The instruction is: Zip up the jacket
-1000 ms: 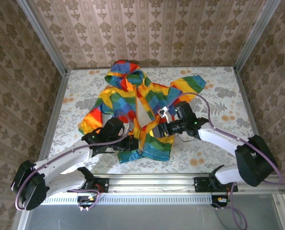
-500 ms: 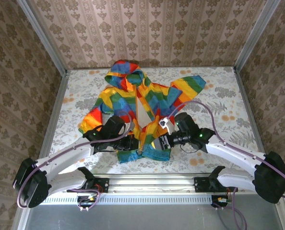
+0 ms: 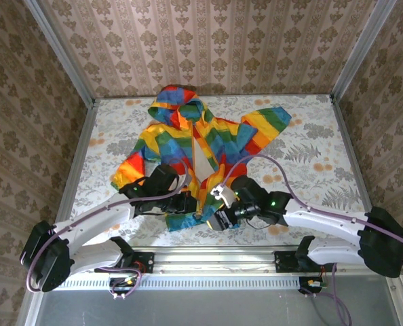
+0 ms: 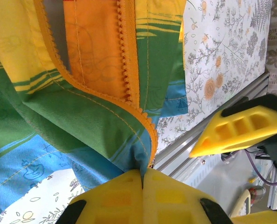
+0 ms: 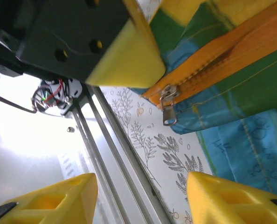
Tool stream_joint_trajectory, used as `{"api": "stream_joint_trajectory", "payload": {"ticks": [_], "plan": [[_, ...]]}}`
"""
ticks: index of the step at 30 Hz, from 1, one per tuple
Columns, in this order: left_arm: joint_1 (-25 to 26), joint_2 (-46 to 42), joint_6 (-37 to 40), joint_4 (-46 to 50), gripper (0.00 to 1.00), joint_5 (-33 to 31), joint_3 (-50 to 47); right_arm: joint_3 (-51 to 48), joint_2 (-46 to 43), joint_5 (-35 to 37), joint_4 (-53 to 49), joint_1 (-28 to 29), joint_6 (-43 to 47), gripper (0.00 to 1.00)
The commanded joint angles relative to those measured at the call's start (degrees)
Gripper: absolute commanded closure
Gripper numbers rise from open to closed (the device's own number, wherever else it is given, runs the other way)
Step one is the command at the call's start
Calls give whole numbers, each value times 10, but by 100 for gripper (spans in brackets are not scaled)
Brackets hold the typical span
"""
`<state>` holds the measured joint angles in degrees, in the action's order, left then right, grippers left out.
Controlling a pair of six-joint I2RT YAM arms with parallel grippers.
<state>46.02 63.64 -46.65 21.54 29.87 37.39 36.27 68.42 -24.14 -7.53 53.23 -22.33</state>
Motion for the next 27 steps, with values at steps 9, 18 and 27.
{"api": "stream_joint_trajectory", "payload": {"ticks": [9,18,27], "plan": [[-1,4,12,18,100,19,23,48,53,53,9,30,29,49],[1,-5,7,12,100,18,14,70,71,109,0,30,46,62],[1,-7,9,12,100,22,15,90,109,98,1,33,65,57]]}}
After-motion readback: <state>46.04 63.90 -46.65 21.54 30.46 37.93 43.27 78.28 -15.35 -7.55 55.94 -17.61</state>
